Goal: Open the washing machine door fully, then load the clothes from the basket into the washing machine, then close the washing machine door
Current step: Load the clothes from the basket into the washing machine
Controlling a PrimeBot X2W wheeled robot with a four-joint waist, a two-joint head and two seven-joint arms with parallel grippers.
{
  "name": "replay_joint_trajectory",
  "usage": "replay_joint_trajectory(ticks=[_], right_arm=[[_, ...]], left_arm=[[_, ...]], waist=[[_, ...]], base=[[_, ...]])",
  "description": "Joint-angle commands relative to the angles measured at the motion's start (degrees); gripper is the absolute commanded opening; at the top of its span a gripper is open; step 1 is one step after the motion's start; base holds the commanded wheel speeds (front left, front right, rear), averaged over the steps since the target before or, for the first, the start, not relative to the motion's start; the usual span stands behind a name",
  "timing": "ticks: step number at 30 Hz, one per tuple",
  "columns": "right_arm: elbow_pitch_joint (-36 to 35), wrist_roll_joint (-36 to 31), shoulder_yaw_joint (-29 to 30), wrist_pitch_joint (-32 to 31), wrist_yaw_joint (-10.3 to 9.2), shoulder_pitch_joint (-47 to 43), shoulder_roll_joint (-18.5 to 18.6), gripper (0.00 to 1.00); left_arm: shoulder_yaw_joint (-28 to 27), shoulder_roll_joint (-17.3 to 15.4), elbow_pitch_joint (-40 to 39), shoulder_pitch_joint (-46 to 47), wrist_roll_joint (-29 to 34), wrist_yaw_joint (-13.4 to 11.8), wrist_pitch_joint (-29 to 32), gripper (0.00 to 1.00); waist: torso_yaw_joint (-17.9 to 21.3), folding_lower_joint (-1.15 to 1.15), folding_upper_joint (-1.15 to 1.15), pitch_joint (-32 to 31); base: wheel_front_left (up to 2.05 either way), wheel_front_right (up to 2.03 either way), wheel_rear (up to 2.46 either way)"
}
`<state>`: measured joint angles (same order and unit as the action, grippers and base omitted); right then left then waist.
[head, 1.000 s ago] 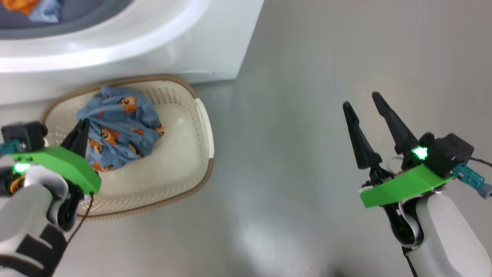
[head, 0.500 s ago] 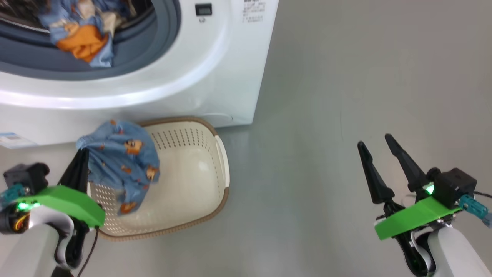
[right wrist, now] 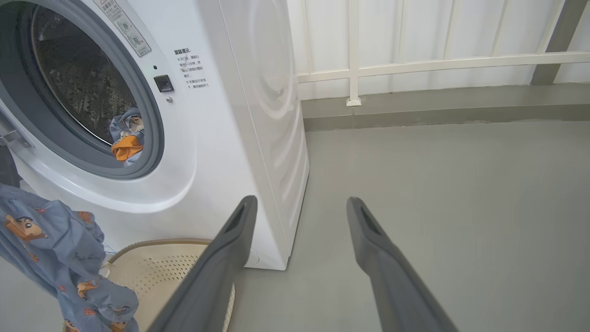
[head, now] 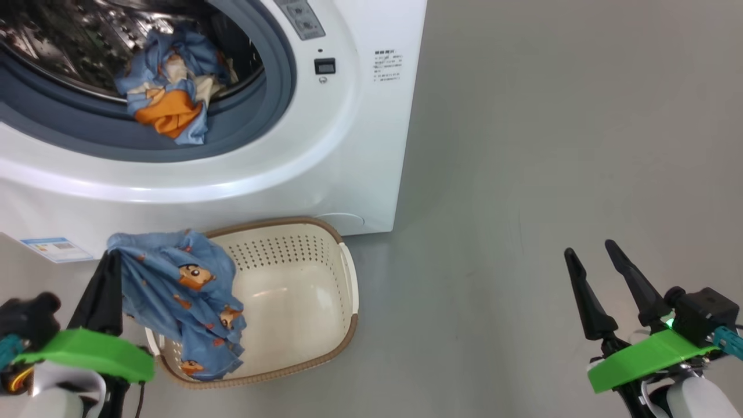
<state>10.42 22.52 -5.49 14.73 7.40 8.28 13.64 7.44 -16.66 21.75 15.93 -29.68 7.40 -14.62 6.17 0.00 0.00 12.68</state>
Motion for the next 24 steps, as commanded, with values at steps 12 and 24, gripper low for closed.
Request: replay_joint_trajectory(ticks=[12,24], right_arm=[[-1.8,1.1,0.3,0.3,0.09,-2.6,1.1,1.0],[-2.4,0.7,0.9,0.3,0.09,-2.2,0.4,1.0]], left_arm=[[-9.8,1.8,-13.9,-9.6,5.1,-0.3,-0.4,0.0],[-12.0,4.1,-18.4,-11.6,6.4,-0.2,-0.4,0.0]], waist=[[-0.2,0.0,0.0,-2.1],[0.3,0.0,0.0,-0.8]], base=[[0.0,0.0,0.0],[0.0,0.0,0.0]])
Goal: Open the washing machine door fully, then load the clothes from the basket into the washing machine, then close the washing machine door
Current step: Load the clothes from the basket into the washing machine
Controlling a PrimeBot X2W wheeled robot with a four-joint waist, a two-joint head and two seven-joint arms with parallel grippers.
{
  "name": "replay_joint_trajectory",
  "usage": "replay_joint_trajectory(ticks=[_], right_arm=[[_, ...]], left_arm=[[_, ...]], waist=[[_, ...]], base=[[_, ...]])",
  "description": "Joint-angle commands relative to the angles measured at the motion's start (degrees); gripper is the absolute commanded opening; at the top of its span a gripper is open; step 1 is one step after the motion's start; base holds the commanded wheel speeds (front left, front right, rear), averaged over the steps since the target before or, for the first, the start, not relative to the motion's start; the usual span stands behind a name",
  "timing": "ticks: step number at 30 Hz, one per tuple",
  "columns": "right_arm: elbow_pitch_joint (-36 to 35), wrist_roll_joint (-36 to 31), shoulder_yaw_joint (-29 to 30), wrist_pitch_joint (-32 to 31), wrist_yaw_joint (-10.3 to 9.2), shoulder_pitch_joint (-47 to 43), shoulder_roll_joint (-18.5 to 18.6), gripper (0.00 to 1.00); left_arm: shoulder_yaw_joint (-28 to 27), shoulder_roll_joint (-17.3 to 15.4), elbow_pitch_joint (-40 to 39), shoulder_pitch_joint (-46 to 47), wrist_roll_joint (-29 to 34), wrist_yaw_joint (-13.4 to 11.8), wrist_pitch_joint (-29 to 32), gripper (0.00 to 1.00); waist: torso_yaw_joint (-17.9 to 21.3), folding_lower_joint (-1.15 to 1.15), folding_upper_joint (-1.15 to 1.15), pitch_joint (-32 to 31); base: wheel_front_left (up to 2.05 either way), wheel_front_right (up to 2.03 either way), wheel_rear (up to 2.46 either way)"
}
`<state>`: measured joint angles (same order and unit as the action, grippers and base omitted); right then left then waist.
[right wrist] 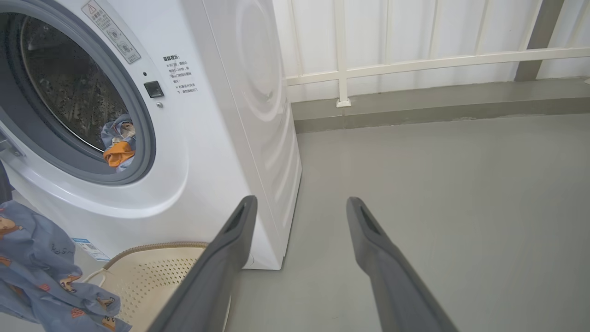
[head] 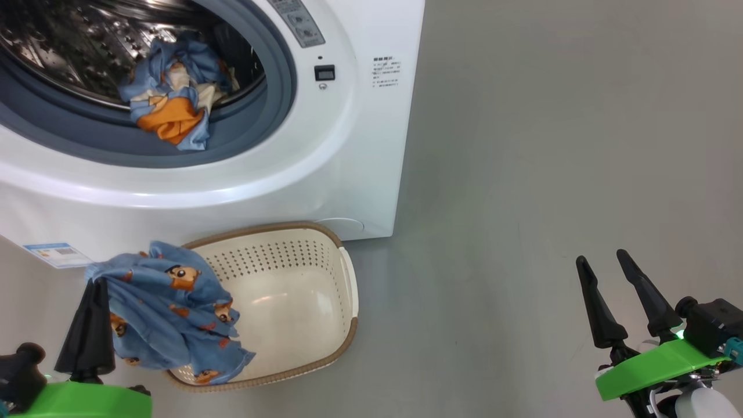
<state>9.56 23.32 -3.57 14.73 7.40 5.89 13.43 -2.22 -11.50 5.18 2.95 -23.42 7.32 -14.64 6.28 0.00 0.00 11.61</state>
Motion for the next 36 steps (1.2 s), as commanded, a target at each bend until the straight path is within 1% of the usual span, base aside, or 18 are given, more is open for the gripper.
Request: replay_joint_trajectory(ticks=[1,6,10,18,25,31,32,36], right_arm=[[-1.6,-0.2,-1.0,0.3,0.09,0.4,0.5,1.0],[-1.9,-0.3,-0.8,0.3,0.09,1.2,-0.1,1.0],[-2.1,-0.5,-0.9,0.3,0.09,2.0,-0.7,1.0],[-2.4,-0.6,-1.0,0.3,0.09,3.5,-1.6,1.0],[-2.7,-0.7,-1.7,0.3,0.09,5.2,-2.3,1.0],[-2.9,-0.8,-2.4,0.3,0.09,7.0,-3.0,1.0],[-2.9,-0.8,-2.4,0.3,0.09,7.0,-3.0,1.0],[-3.0,-0.8,-2.8,0.3,0.09,7.9,-3.5,1.0]], left_arm=[[-2.4,-1.1,-1.9,1.9,0.1,-0.1,-0.4,0.0],[-2.0,-1.8,-1.8,5.6,0.0,0.0,-0.4,0.0],[-1.4,-3.2,-0.8,10.0,0.1,0.1,-0.4,0.0],[0.2,-6.2,4.4,22.6,-1.3,0.1,0.4,0.0],[3.0,-7.9,13.6,35.1,-1.2,0.1,0.3,0.0],[6.0,-9.6,24.6,44.1,-1.7,0.2,0.1,0.0],[6.0,-9.6,24.6,44.1,-1.7,0.2,0.1,0.0],[8.5,-10.6,32.5,49.8,-2.6,0.2,0.2,0.0]], waist=[[0.3,0.0,0.0,0.7],[0.7,0.0,0.0,2.6],[1.3,0.0,0.0,4.1],[2.3,0.0,0.0,7.1],[3.2,0.0,0.0,10.0],[4.5,0.0,0.0,12.3],[4.5,0.0,0.0,12.3],[5.4,0.0,0.0,14.1]], base=[[0.0,0.0,0.0],[0.0,0.0,0.0],[0.0,0.0,0.0],[0.0,0.0,0.0],[0.0,0.0,0.0],[0.0,0.0,0.0],[0.0,0.0,0.0],[0.0,0.0,0.0]])
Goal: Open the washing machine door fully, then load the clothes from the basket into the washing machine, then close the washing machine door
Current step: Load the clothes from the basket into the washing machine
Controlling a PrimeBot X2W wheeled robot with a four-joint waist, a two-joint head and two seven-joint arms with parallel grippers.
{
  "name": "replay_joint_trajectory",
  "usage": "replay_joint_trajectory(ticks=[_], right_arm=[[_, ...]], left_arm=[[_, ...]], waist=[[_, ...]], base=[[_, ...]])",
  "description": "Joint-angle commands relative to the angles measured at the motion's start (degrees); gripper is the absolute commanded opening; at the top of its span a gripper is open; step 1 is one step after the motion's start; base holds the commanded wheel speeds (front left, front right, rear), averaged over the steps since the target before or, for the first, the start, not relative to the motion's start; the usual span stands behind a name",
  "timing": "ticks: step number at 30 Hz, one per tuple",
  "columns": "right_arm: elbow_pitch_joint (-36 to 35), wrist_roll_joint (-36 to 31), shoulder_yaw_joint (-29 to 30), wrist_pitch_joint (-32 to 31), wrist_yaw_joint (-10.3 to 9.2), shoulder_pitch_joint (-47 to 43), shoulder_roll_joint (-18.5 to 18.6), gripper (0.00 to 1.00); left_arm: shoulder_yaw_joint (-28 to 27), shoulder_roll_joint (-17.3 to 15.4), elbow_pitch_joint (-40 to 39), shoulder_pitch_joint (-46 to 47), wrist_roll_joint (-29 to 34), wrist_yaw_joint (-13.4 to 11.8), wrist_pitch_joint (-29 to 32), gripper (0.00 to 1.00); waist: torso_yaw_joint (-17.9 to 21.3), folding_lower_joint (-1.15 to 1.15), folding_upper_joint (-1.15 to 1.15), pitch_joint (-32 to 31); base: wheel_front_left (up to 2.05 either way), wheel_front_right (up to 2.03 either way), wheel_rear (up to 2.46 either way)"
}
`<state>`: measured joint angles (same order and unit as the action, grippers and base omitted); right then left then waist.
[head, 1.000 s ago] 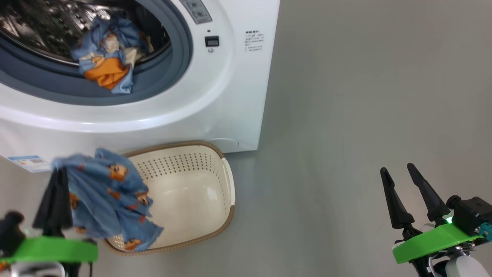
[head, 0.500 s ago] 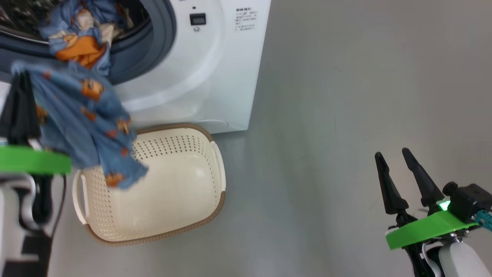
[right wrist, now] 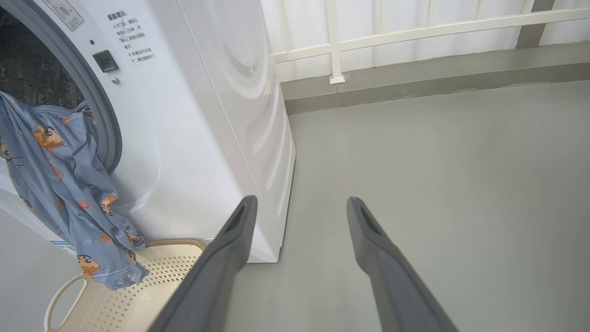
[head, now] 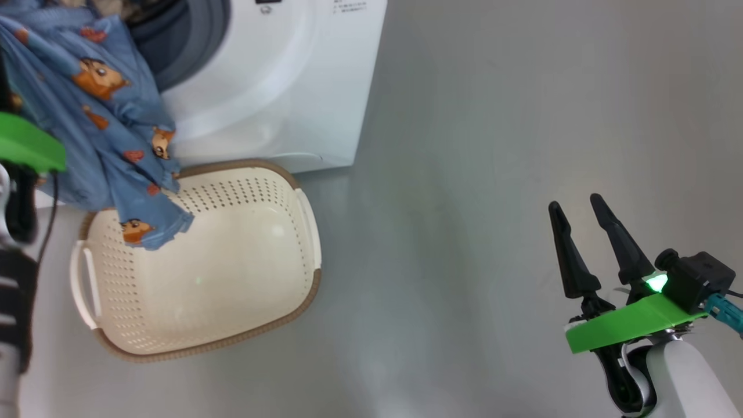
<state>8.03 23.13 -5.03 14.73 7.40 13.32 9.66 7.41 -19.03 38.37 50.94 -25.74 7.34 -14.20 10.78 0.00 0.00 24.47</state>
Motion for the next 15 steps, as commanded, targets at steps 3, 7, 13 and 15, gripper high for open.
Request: replay_joint_trajectory(ticks=[3,7,13,15], right_arm=[[-1.6,-0.7,-1.6,0.3,0.09,1.0,-0.2,1.0],[-1.7,-0.7,-2.3,0.3,0.09,1.8,-0.7,1.0],[-1.9,-0.6,-3.3,0.3,0.09,3.1,-1.3,1.0],[-2.0,-0.6,-3.8,0.3,0.09,3.4,-1.6,1.0]], left_arm=[[0.9,-3.7,4.6,5.8,-1.0,0.1,0.0,0.0],[3.9,-4.5,10.5,10.1,-2.0,0.1,0.3,0.0],[8.6,-5.7,17.0,15.7,-3.6,0.1,2.0,0.0],[9.6,-6.3,18.8,17.6,-4.2,0.1,2.7,0.0]], waist=[[1.6,0.0,0.0,2.5],[2.7,0.0,0.0,3.9],[4.3,0.0,0.0,6.0],[4.9,0.0,0.0,6.8]], base=[[0.0,0.0,0.0],[0.0,0.0,0.0],[0.0,0.0,0.0],[0.0,0.0,0.0]])
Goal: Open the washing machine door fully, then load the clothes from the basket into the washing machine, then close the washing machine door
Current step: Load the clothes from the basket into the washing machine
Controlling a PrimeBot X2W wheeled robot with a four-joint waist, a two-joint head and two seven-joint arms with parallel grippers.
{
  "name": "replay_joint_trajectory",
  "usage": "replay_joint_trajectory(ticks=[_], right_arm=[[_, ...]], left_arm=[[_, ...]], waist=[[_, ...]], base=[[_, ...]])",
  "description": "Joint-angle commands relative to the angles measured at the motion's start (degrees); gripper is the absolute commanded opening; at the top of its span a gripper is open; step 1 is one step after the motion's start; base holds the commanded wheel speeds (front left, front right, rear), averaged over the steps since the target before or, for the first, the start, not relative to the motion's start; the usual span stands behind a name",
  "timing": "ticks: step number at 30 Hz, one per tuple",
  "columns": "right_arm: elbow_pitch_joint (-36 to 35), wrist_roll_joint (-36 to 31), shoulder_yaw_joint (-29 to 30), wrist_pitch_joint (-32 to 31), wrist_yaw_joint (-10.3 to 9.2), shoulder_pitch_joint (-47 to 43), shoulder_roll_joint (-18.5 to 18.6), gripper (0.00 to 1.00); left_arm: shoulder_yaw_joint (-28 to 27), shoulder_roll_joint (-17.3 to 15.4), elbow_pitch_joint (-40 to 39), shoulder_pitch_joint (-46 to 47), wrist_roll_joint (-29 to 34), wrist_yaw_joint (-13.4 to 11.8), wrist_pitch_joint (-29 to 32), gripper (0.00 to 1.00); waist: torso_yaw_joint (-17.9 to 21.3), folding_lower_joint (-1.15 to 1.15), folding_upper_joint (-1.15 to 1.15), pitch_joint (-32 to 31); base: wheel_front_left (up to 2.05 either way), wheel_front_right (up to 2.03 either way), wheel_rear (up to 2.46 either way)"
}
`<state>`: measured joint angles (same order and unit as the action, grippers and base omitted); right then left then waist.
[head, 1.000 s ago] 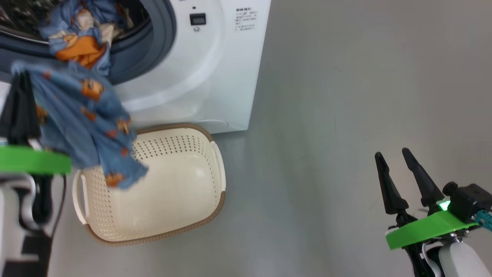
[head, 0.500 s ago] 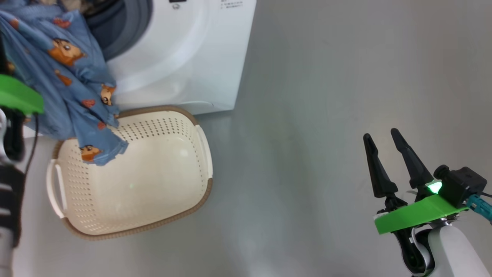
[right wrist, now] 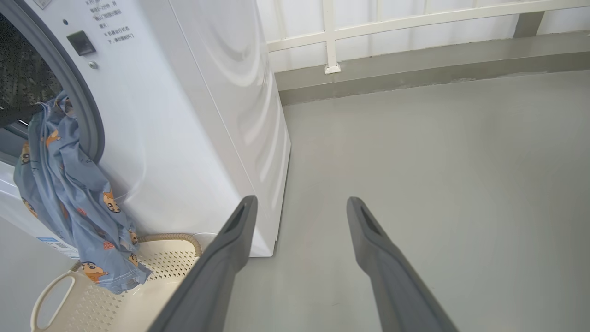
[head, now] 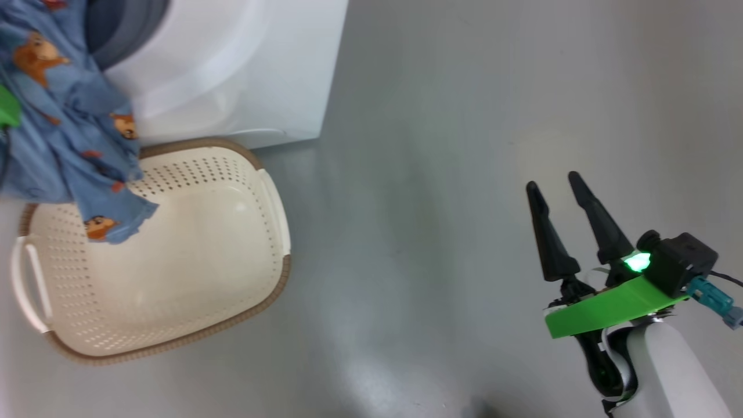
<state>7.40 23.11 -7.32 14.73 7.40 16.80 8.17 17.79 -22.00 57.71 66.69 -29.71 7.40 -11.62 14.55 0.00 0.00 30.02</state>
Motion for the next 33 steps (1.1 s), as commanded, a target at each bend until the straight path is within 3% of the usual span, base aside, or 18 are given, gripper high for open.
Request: replay_joint_trajectory(ticks=[1,7,12,21,26,33], right_arm=[[-1.4,-0.6,-1.7,0.3,0.09,0.1,-0.2,1.0],[-1.7,-0.5,-2.3,0.3,0.09,0.7,-0.9,1.0],[-2.0,-0.5,-2.2,0.3,0.09,1.1,-1.3,1.0],[-2.5,-0.8,-2.2,0.3,0.09,2.4,-1.8,1.0],[-2.5,-0.8,-2.5,0.3,0.09,2.9,-1.8,1.0],[-2.1,-0.8,-3.2,0.3,0.09,2.8,-1.9,1.0]], left_arm=[[-0.2,-3.6,0.3,2.8,-0.5,0.1,0.3,0.0],[2.7,-5.6,5.0,7.9,-0.8,0.1,0.8,0.0],[3.0,-7.3,5.7,12.7,1.1,-1.0,-3.0,0.0],[-4.3,-9.3,-10.4,11.6,6.5,-5.9,-3.4,0.0],[-7.1,-8.3,-12.9,9.2,8.5,-5.4,-3.4,0.0],[-7.7,-6.1,-6.0,8.1,9.8,-2.7,-3.4,0.0]], waist=[[1.5,0.0,0.0,1.6],[3.1,0.0,0.0,3.5],[3.8,0.0,0.0,5.1],[3.6,0.0,0.0,7.1],[3.5,0.0,0.0,7.3],[3.5,0.0,0.0,6.7]], base=[[0.0,0.0,0.0],[0.0,0.0,0.0],[0.0,0.0,0.0],[0.0,0.0,0.0],[0.0,0.0,0.0],[0.0,0.0,0.0]])
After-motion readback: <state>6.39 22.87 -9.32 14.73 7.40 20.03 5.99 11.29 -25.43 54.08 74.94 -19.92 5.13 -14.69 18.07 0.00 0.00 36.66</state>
